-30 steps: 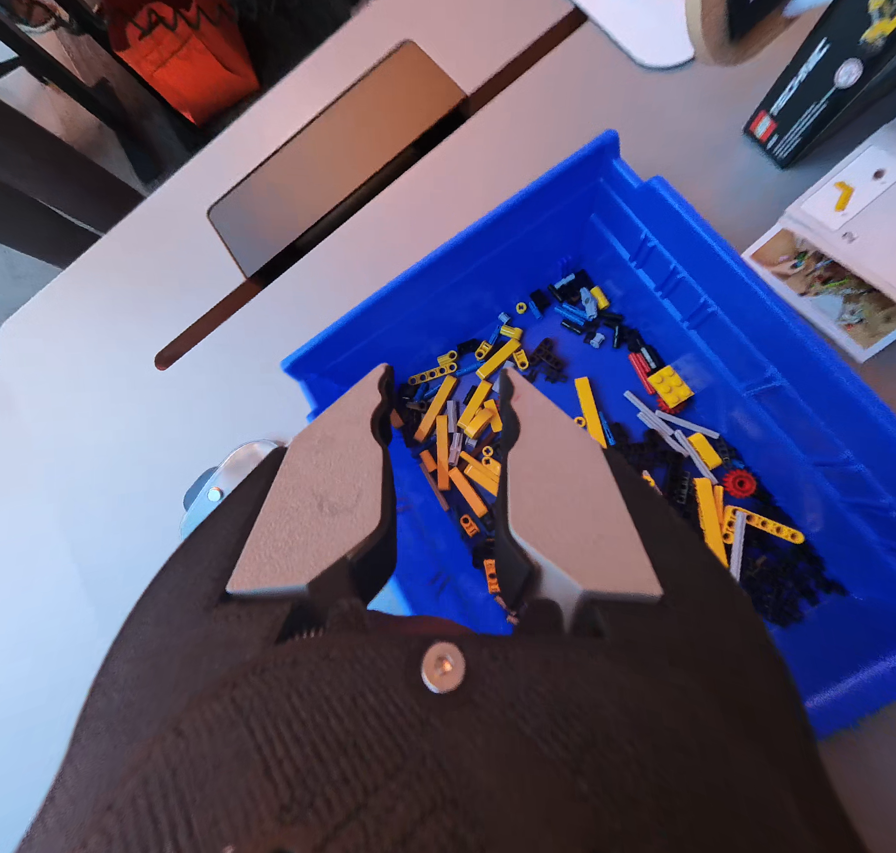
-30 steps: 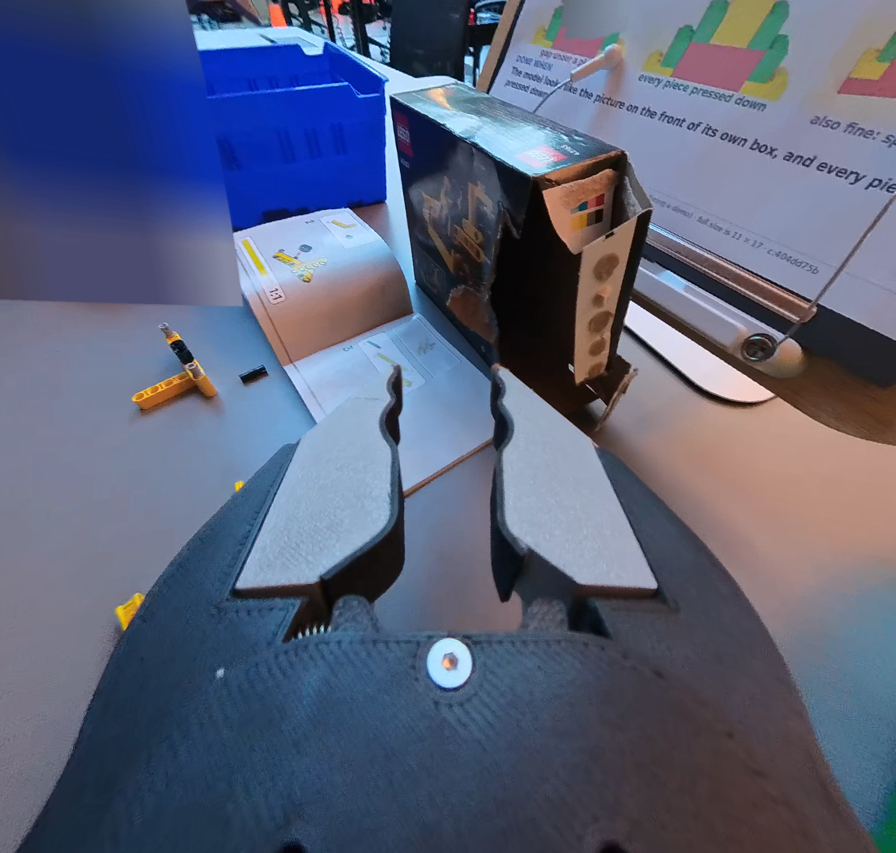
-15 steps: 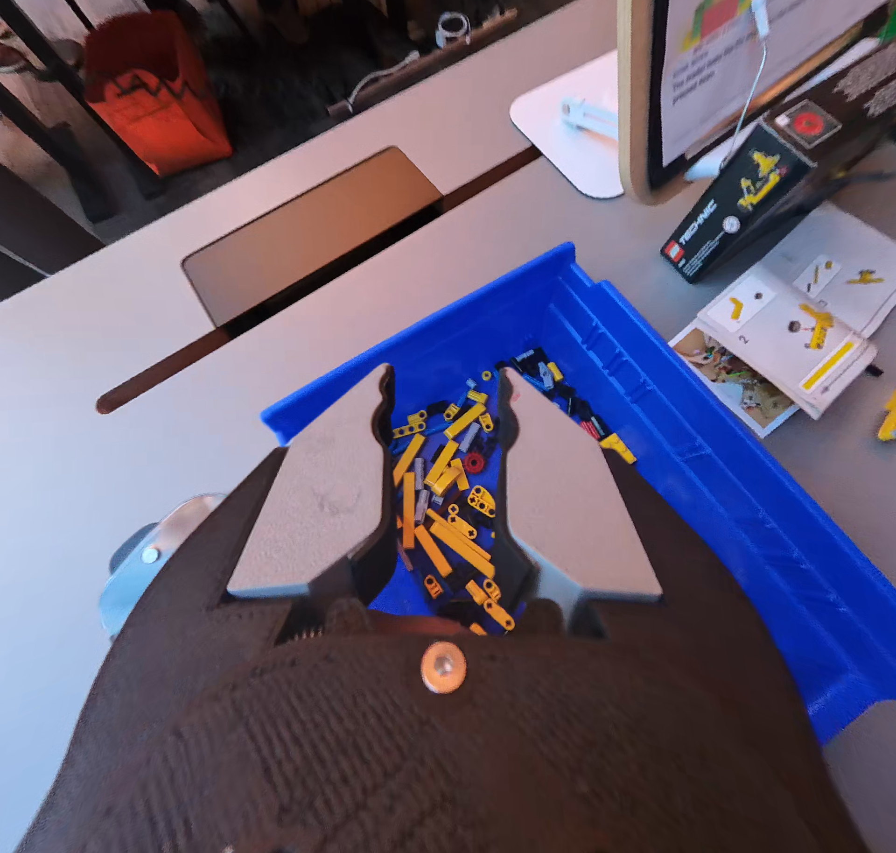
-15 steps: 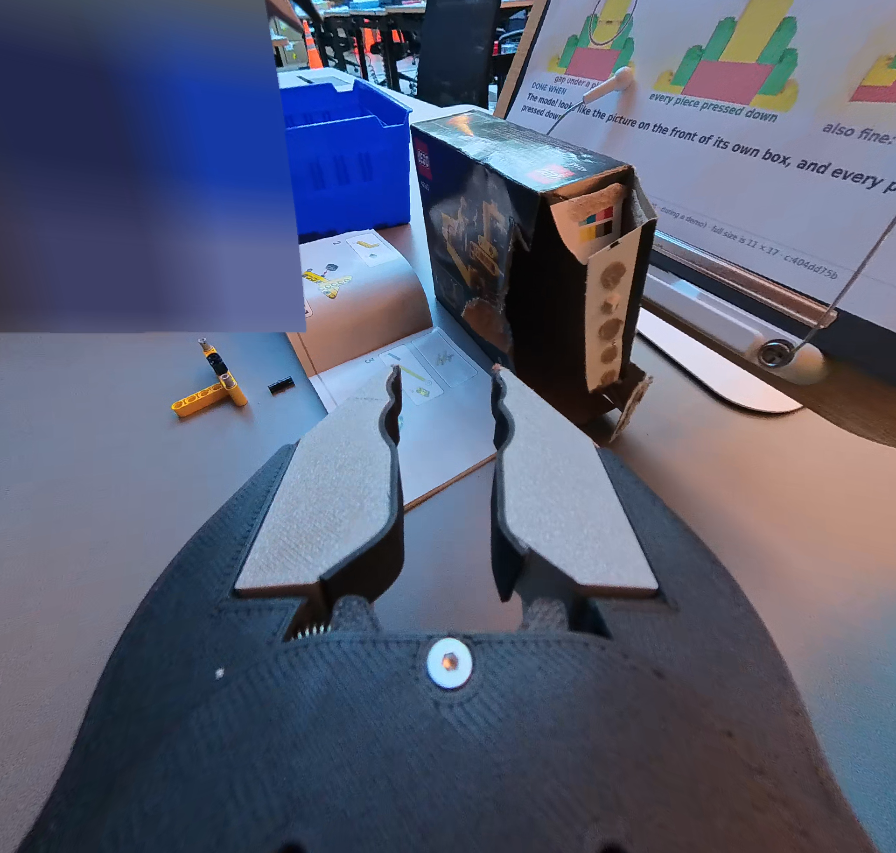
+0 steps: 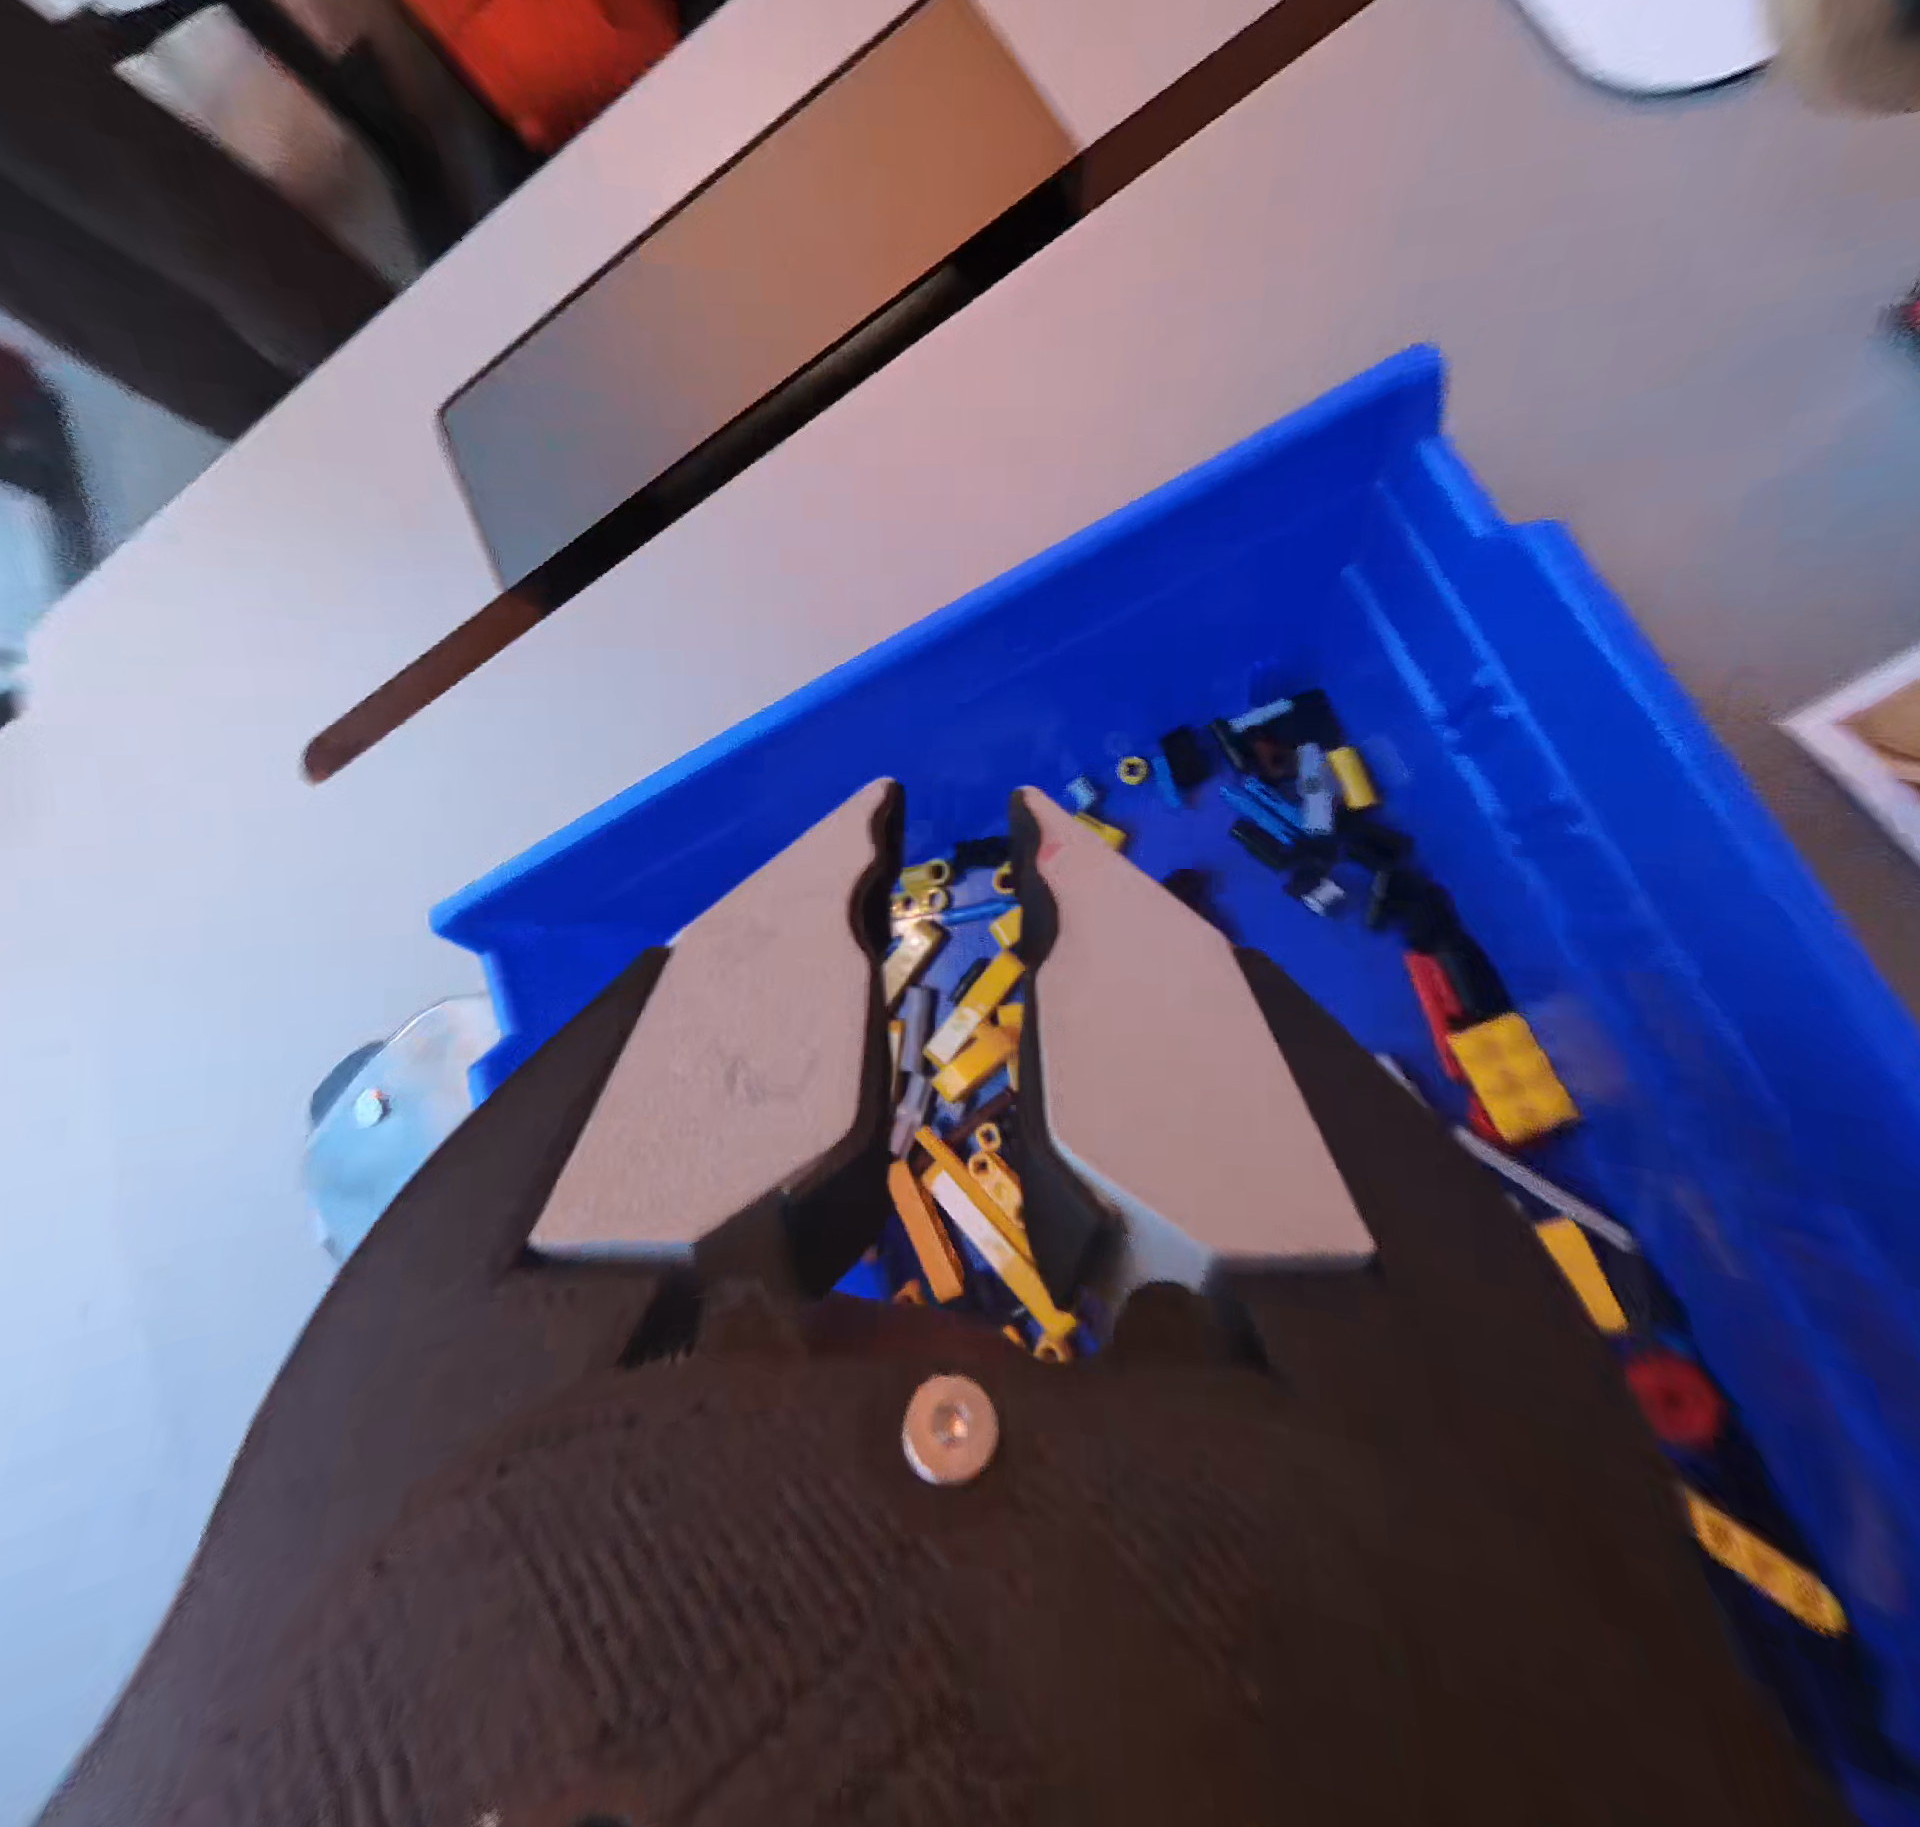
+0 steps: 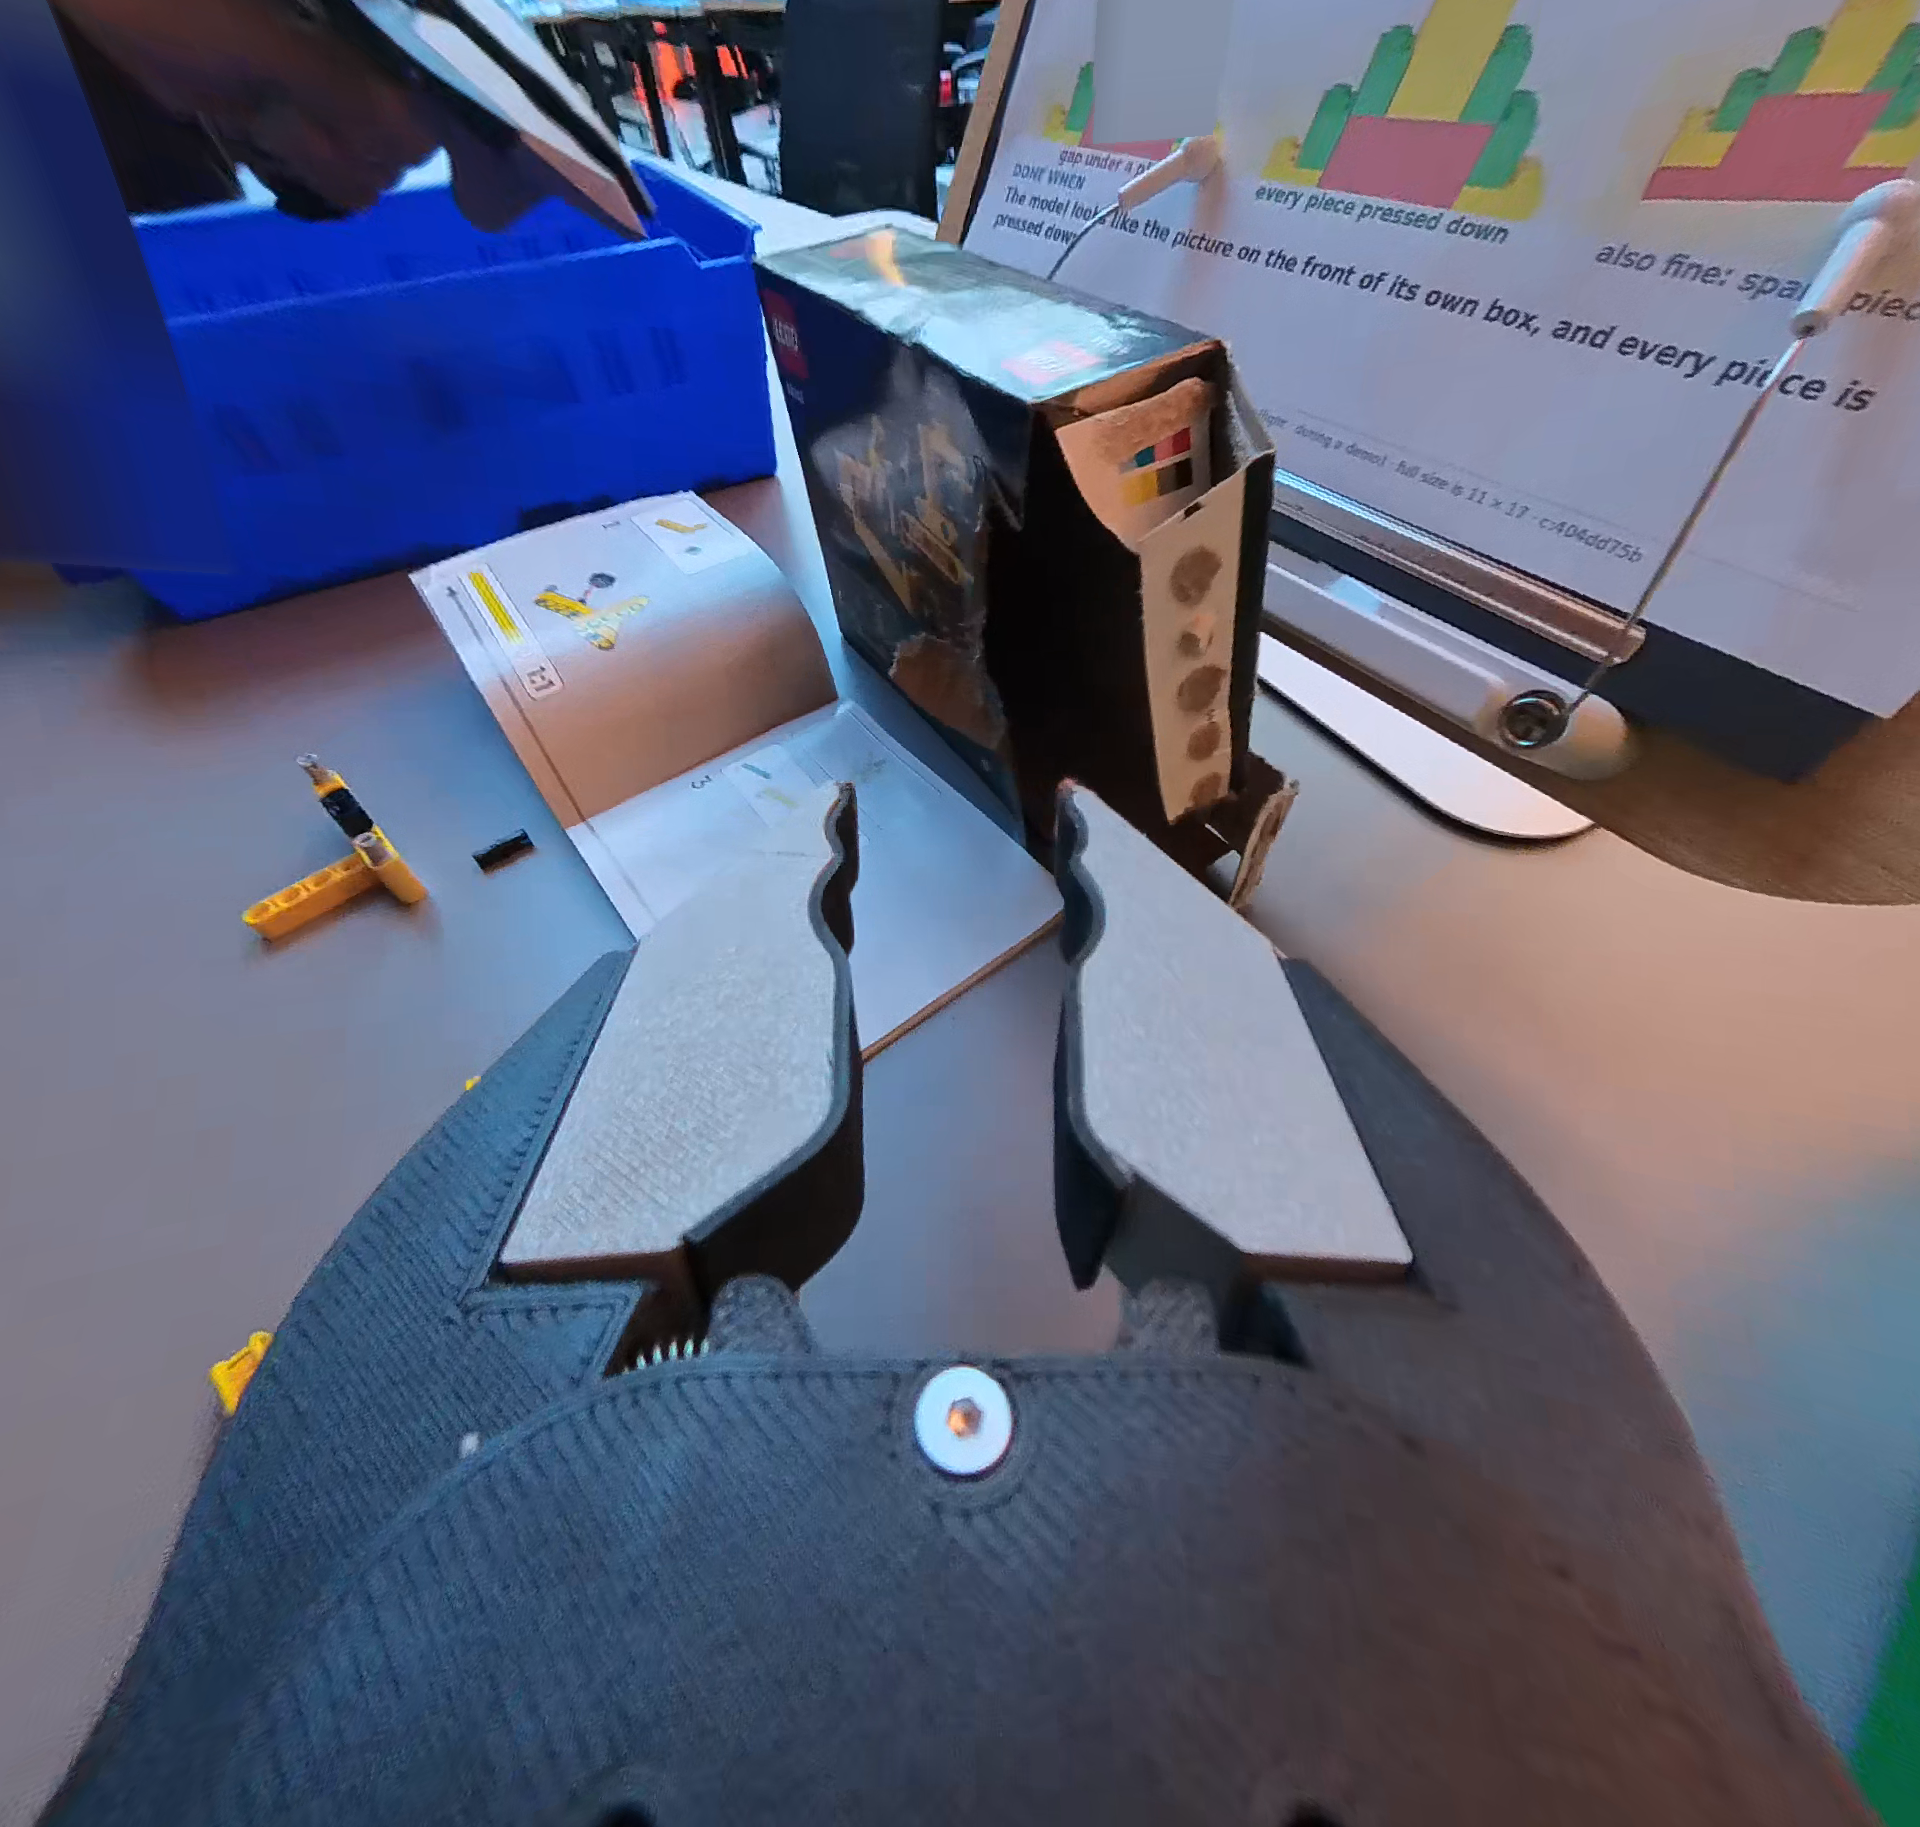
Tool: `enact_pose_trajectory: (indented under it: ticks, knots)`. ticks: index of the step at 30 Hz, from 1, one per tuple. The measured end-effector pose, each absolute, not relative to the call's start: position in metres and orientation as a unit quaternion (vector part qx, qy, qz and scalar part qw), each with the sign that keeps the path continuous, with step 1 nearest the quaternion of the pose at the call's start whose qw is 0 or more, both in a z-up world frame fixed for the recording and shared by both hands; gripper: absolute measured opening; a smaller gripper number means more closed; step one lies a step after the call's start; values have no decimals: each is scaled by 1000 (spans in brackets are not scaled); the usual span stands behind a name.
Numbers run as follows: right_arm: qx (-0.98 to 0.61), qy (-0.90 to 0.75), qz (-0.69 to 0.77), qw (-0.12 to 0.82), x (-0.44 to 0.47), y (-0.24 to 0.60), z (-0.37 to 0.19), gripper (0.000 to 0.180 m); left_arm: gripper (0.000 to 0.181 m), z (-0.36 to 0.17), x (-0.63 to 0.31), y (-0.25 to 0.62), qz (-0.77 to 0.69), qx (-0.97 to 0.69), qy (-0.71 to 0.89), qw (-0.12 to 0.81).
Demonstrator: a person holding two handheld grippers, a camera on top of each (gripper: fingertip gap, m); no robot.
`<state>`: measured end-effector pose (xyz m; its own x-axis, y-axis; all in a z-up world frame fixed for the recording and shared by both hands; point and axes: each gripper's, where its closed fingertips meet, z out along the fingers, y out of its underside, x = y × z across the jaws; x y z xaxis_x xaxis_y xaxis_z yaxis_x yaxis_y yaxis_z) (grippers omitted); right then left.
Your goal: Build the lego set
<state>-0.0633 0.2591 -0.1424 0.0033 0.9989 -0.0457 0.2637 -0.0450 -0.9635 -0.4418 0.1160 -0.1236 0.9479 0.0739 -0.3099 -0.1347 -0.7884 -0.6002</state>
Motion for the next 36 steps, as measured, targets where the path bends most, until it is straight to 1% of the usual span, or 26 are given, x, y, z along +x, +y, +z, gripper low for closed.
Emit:
enact_pose_trajectory:
  ticks: [1,3,8,9,10,11,13,14,16,17,21,22,23,24,27,29,36]
  knots:
    - [-573,-555,436,417,-64,259,-144,35,23,-131,-445,118,186,-932,13,311]
    - [-572,-562,428,417,-65,257,-146,35,24,-151,-447,115,204,-940,20,273]
    - [-571,-563,430,414,-65,257,-146,34,28,-195,-445,104,162,-969,27,185]
    - [-571,-561,432,414,-65,257,-145,34,14,-202,-444,100,162,-972,34,166]
    - [-571,-560,435,414,-64,257,-145,34,16,-205,-443,95,164,-974,52,149]
    - [-571,-558,437,414,-64,257,-144,34,11,-206,-439,89,164,-973,92,132]
    - [-571,-557,439,413,-64,258,-144,34,3,-209,-415,70,103,-979,148,99]
    - [-571,-557,440,412,-64,257,-144,34,3,-206,-413,66,98,-978,155,100]
    - [-571,-558,439,412,-64,257,-144,34,6,-191,-434,70,145,-975,119,120]
    - [-571,-559,438,412,-64,257,-144,34,11,-181,-446,74,160,-973,88,139]
    - [-571,-560,436,413,-64,257,-145,34,16,-139,-481,94,173,-952,-32,250]
    - [-571,-560,436,413,-64,257,-145,34,13,-129,-488,95,173,-945,-53,272]
    - [-571,-560,436,413,-64,257,-145,34,15,-121,-493,96,176,-938,-68,291]
    - [-571,-560,436,413,-64,257,-145,34,12,-116,-496,96,176,-935,-77,300]
    - [-571,-560,436,412,-64,257,-145,34,10,-119,-498,94,178,-936,-80,293]
    - [-571,-560,435,413,-64,257,-145,34,10,-125,-505,93,208,-935,-75,277]
    - [-570,-562,434,413,-64,256,-145,34,9,-159,-507,88,213,-951,-67,216]
